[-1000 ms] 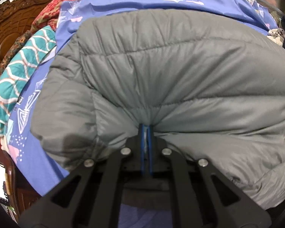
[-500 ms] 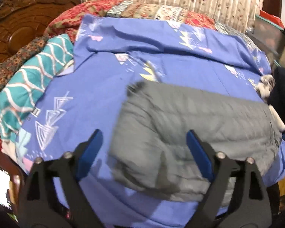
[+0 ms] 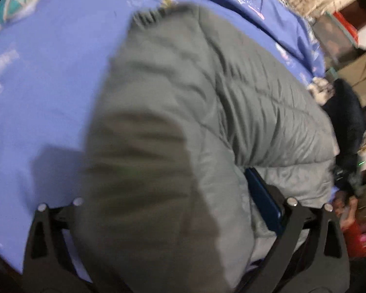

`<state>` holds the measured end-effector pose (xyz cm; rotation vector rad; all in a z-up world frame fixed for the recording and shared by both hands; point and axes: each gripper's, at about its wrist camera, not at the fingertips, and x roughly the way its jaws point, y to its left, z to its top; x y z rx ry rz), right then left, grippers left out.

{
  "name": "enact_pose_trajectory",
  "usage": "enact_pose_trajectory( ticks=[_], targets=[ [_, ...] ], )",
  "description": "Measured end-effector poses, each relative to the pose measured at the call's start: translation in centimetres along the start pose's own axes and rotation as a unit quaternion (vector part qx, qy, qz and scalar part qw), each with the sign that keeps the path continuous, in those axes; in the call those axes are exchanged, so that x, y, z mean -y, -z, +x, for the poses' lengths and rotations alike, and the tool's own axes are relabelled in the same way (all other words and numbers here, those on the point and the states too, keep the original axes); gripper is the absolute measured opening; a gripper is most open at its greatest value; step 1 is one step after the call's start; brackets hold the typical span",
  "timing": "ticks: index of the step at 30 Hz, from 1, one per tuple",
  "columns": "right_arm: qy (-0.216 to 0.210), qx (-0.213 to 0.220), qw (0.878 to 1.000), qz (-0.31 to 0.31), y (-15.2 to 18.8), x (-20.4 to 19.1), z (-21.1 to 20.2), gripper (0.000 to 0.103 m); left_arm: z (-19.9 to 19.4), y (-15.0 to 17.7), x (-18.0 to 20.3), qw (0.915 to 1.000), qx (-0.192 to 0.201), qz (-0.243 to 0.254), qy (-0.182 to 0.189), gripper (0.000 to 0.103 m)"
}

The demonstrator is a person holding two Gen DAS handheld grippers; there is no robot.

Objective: Fold large clothes

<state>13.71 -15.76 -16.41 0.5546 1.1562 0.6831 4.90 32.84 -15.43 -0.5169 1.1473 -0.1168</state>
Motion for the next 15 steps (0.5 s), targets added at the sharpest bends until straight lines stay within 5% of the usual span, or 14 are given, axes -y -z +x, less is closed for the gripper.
enact_pose_trajectory(
  ticks=[3,5,7,10,15],
  targets=[
    [0.006,-0.003,1.000,-0.025,0.0,-2.0,1.8,0.102,0.9,0.8,0.5,0.9997,0.015,-0.016,0.009,0.097],
    [-0.004,-0.020,0.999,-0.031,-0.2,-3.4,2.9,0.099,0.6,1.3,1.2,0.9990,0.035,-0.024,0.014,0.084],
    [-0.014,-0.040,0.998,-0.039,-0.3,-5.1,4.0,0.065,0.0,1.9,1.8,0.9983,0.049,-0.025,0.019,0.047],
    [-0.021,-0.025,0.996,-0.087,-0.5,-8.8,3.4,0.047,-1.4,2.2,2.0,0.9968,0.061,-0.038,0.035,0.022],
    [-0.039,0.021,0.985,-0.165,-1.9,-15.5,0.6,0.043,-7.1,1.4,3.2,0.9897,0.126,-0.028,0.063,0.017]
  ],
)
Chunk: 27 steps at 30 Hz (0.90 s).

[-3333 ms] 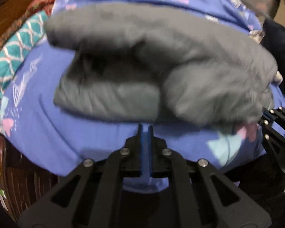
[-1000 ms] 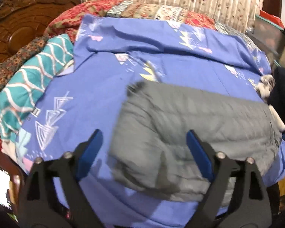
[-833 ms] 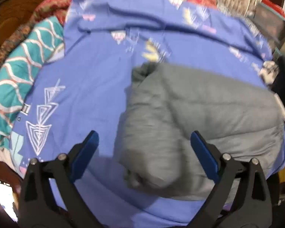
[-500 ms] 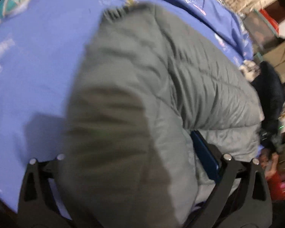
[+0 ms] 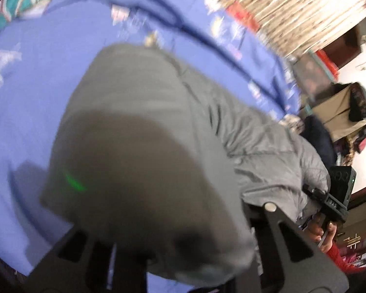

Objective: Fold large clothes

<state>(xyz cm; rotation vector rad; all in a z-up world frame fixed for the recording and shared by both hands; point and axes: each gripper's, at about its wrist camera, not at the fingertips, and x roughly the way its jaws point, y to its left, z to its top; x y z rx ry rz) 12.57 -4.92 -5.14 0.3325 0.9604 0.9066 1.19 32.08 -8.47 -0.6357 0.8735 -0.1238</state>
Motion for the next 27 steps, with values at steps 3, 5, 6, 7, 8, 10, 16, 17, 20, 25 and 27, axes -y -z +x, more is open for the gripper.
enact_pose_trajectory(
  ticks=[3,5,6,7,8,10,16,17,20,25,27],
  targets=[
    [-0.019,0.024,0.999,-0.044,-2.8,-3.6,-0.6,0.043,-4.3,-2.0,0.8,0.9983,0.056,0.010,0.009,0.017],
    [-0.028,0.038,0.996,-0.080,-4.7,-6.1,-0.3,0.043,-6.9,-3.3,0.9,0.9959,0.089,0.011,0.011,0.017],
    [-0.031,0.041,0.994,-0.092,-5.5,-7.1,0.1,0.043,-8.4,-4.0,0.9,0.9940,0.108,0.013,0.009,0.017],
    [-0.034,0.042,0.993,-0.105,-6.4,-8.2,0.7,0.043,-9.2,-4.6,0.9,0.9925,0.121,0.014,0.005,0.017],
    [-0.041,0.041,0.991,-0.118,-7.9,-9.6,1.9,0.043,-10.4,-5.3,0.7,0.9901,0.139,0.017,-0.003,0.017],
    [-0.045,0.039,0.988,-0.142,-10.1,-11.8,4.4,0.043,-12.1,-6.6,0.0,0.9859,0.164,0.021,-0.025,0.017],
    [-0.049,0.033,0.978,-0.201,-16.0,-17.1,14.7,0.043,-15.0,-12.4,-5.8,0.9737,0.208,-0.001,-0.092,0.017],
    [-0.043,0.032,0.977,-0.206,-17.4,-17.5,17.3,0.043,-15.2,-12.9,-7.1,0.9719,0.212,-0.005,-0.101,0.017],
    [-0.023,0.022,0.981,-0.189,-20.7,-17.4,24.5,0.046,-14.0,-14.5,-10.5,0.9637,0.223,-0.021,-0.145,0.017],
    [0.092,-0.086,0.986,-0.108,-22.9,-13.0,38.0,0.073,-7.9,-14.7,-19.1,0.9353,0.180,-0.089,-0.291,0.030],
    [0.133,-0.114,0.984,-0.040,-21.4,-9.3,40.2,0.073,-4.6,-13.1,-23.4,0.9338,0.105,-0.137,-0.313,0.041]
  ],
)
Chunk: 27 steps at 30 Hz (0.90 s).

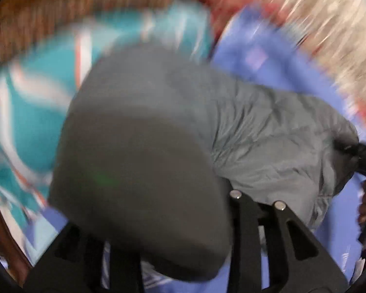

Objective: Fold large clothes

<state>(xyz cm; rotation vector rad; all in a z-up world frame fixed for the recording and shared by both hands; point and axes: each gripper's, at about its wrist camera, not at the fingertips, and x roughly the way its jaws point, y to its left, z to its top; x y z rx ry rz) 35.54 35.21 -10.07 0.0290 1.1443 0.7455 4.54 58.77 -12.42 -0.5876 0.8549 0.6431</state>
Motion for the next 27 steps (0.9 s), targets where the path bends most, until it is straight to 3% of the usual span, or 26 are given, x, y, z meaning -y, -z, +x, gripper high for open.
enact_pose_trajectory(
  ticks=[1,2,5,8,10,13,15,20,27],
  targets=[
    [-0.024,0.003,0.999,0.036,0.9,1.7,0.3,0.074,0.6,0.6,-0.6,0.9999,-0.004,-0.011,0.003,0.050],
    [-0.079,0.015,0.994,0.079,2.2,4.0,0.1,0.075,0.3,1.6,-1.4,0.9996,0.010,-0.024,0.010,0.052],
    [-0.173,0.034,0.974,0.145,5.1,8.2,-2.1,0.077,-1.7,3.2,-2.5,0.9989,0.028,-0.030,0.022,0.054],
    [-0.232,0.041,0.953,0.191,8.2,10.8,-4.8,0.077,-5.0,4.8,-3.6,0.9969,0.052,-0.058,0.013,0.059],
    [-0.251,0.039,0.948,0.193,10.5,11.4,-6.8,0.081,-7.7,6.1,-4.2,0.9941,0.072,-0.081,0.009,0.059],
    [-0.264,0.049,0.946,0.183,13.9,11.6,-10.5,0.087,-12.2,8.5,-4.7,0.9899,0.099,-0.101,0.012,0.059],
    [-0.265,0.041,0.947,0.175,16.4,11.7,-12.4,0.088,-14.2,10.2,-4.3,0.9905,0.096,-0.097,0.020,0.059],
    [-0.227,0.014,0.966,0.126,23.6,11.7,-16.6,0.088,-17.2,15.8,0.6,0.9978,0.054,-0.015,0.037,0.059],
    [-0.177,0.003,0.980,0.091,32.5,11.0,-20.7,0.088,-17.7,25.0,9.8,0.9956,-0.018,0.079,0.046,0.059]
  ],
)
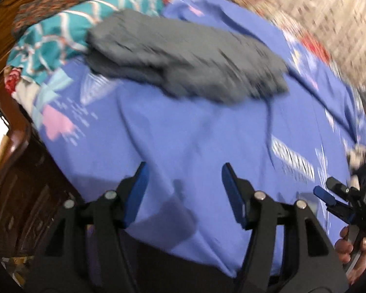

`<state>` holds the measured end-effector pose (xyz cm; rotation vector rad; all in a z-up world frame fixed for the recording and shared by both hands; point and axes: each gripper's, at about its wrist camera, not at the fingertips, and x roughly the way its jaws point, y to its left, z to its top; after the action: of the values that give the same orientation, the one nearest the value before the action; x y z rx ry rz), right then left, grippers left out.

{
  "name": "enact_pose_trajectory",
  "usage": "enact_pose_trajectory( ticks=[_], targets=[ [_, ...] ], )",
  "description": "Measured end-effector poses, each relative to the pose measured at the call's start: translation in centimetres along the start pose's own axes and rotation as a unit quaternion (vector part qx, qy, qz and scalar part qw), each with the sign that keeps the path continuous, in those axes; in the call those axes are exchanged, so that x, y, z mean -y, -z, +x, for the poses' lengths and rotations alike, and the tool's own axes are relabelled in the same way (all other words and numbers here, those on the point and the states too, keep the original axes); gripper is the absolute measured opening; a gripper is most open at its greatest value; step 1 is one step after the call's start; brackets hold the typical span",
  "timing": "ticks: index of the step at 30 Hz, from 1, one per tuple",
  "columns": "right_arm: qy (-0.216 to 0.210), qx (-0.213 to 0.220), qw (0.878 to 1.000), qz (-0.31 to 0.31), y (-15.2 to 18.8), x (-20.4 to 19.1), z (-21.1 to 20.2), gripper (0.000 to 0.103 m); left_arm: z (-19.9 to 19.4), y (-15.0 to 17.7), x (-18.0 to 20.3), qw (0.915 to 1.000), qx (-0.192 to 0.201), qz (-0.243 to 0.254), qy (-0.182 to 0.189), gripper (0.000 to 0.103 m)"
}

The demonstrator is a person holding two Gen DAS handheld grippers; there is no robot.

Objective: Fold large clothes

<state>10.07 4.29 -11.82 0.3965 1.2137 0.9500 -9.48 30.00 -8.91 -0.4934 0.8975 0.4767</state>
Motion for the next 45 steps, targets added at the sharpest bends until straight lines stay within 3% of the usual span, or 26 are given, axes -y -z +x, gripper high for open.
enact_pose_trajectory(
  ticks=[4,7,12,15,20,25,30,34,37,40,41,42,45],
  targets=[
    [0.049,0.003,0.998,-0.044,3.6,-1.6,-1.3,0.088,-0.8,2.4,4.3,0.9979,0.011,0.054,-0.034,0.059],
    [0.077,0.008,0.995,-0.068,5.1,-2.5,-2.1,0.088,-1.7,3.0,5.7,0.9962,0.025,0.068,-0.050,0.059],
    [0.086,0.030,0.992,-0.084,4.1,-2.7,-2.6,0.088,-3.2,2.4,6.1,0.9933,0.049,0.077,-0.071,0.059],
    [0.082,0.022,0.993,-0.085,1.5,-3.0,-1.5,0.088,-3.0,1.0,4.7,0.9923,0.060,0.071,-0.082,0.059],
    [0.086,0.031,0.991,-0.102,-7.0,-5.0,1.8,0.088,0.0,-4.3,0.7,0.9939,0.063,0.035,-0.083,0.059],
    [0.098,0.019,0.993,-0.064,-17.5,-4.8,9.3,0.088,5.0,-10.0,-2.3,0.9958,0.056,-0.003,-0.072,0.059],
    [0.105,-0.022,0.994,0.021,-23.8,-1.3,17.5,0.087,12.5,-13.6,-3.0,0.9982,0.004,-0.006,-0.060,0.059],
    [0.138,-0.013,0.988,-0.061,-27.4,-3.7,22.0,0.061,17.4,-15.3,-2.5,0.9972,-0.022,0.000,-0.071,0.059],
    [0.161,0.008,0.979,-0.126,-30.1,-6.6,23.9,0.059,19.2,-18.2,-1.8,0.9968,-0.010,-0.009,-0.079,0.059],
    [0.178,0.061,0.956,-0.224,-31.5,-9.9,24.3,0.059,20.2,-20.7,-1.2,0.9968,-0.002,-0.022,-0.076,0.059],
    [0.198,0.069,0.945,-0.252,-31.3,-10.4,24.6,0.059,20.9,-21.5,-1.0,0.9965,-0.004,-0.030,-0.078,0.059],
    [0.214,0.062,0.941,-0.256,-31.4,-10.2,25.2,0.059,21.4,-21.7,-0.9,0.9961,-0.008,-0.033,-0.082,0.059],
    [0.231,0.018,0.947,-0.223,-30.9,-7.5,25.9,0.071,21.6,-21.3,-0.2,0.9951,-0.010,-0.026,-0.095,0.060]
  ],
)
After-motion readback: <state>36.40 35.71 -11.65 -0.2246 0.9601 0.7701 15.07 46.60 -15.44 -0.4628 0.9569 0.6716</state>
